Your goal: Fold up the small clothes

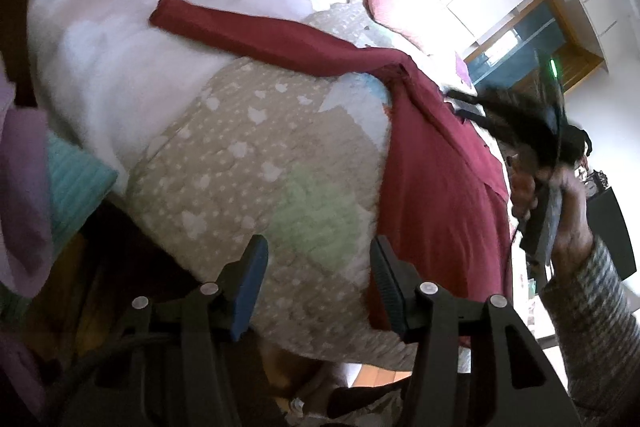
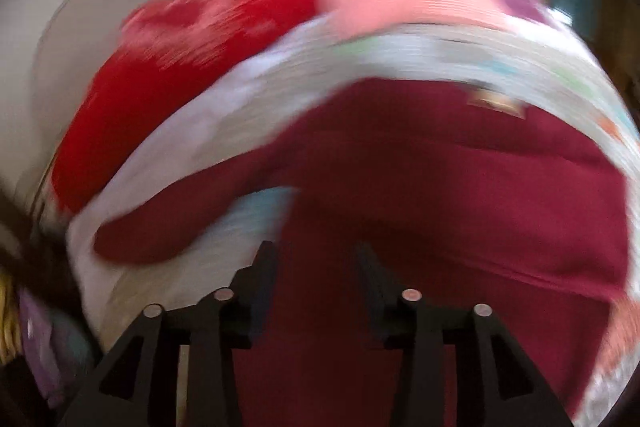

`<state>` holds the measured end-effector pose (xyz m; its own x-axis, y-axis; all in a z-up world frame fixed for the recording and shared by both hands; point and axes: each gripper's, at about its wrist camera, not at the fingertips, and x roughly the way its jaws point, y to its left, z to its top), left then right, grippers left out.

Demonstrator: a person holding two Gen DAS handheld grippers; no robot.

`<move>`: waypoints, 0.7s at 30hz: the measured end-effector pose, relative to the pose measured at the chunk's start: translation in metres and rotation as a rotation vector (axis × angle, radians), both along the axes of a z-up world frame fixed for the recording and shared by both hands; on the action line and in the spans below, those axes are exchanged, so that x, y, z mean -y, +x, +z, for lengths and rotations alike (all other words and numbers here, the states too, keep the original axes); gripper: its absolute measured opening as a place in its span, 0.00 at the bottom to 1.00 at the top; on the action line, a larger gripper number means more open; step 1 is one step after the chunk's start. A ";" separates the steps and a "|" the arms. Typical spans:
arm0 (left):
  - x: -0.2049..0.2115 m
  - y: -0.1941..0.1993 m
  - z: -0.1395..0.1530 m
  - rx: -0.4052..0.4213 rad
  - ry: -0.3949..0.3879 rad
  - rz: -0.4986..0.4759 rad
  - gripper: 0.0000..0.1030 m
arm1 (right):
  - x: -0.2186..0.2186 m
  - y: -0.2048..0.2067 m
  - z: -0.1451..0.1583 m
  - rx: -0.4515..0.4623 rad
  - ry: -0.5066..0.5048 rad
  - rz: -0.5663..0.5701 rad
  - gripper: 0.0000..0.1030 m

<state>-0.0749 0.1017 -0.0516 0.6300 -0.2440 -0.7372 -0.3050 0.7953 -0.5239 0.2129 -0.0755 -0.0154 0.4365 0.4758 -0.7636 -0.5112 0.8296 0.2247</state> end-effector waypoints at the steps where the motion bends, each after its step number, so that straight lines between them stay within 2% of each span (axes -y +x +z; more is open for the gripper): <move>1: -0.003 -0.003 -0.003 -0.006 -0.010 0.002 0.51 | -0.031 -0.008 0.000 0.004 -0.014 0.081 0.53; 4: -0.009 -0.008 -0.013 -0.029 -0.042 0.005 0.51 | -0.109 -0.037 -0.003 0.038 -0.070 0.295 0.63; 7: -0.014 -0.012 -0.021 -0.045 -0.061 0.004 0.51 | -0.174 -0.071 -0.013 0.093 -0.142 0.469 0.64; 10: -0.016 -0.014 -0.024 -0.052 -0.067 0.004 0.51 | -0.230 -0.098 -0.031 0.139 -0.219 0.594 0.64; 14: -0.019 -0.016 -0.027 -0.056 -0.076 0.007 0.51 | -0.273 -0.121 -0.054 0.169 -0.289 0.660 0.64; 17: -0.020 -0.018 -0.029 -0.059 -0.092 0.007 0.51 | -0.292 -0.126 -0.070 0.243 -0.355 0.637 0.64; 18: -0.020 -0.018 -0.029 -0.058 -0.092 0.005 0.51 | -0.295 -0.123 -0.072 0.259 -0.362 0.614 0.61; 19: -0.020 -0.019 -0.029 -0.057 -0.090 0.003 0.51 | -0.295 -0.118 -0.072 0.261 -0.363 0.592 0.30; 20: -0.020 -0.020 -0.028 -0.058 -0.088 0.002 0.51 | -0.295 -0.115 -0.071 0.252 -0.358 0.570 0.12; 21: -0.020 -0.020 -0.028 -0.059 -0.088 0.001 0.51 | -0.294 -0.113 -0.066 0.259 -0.367 0.528 0.09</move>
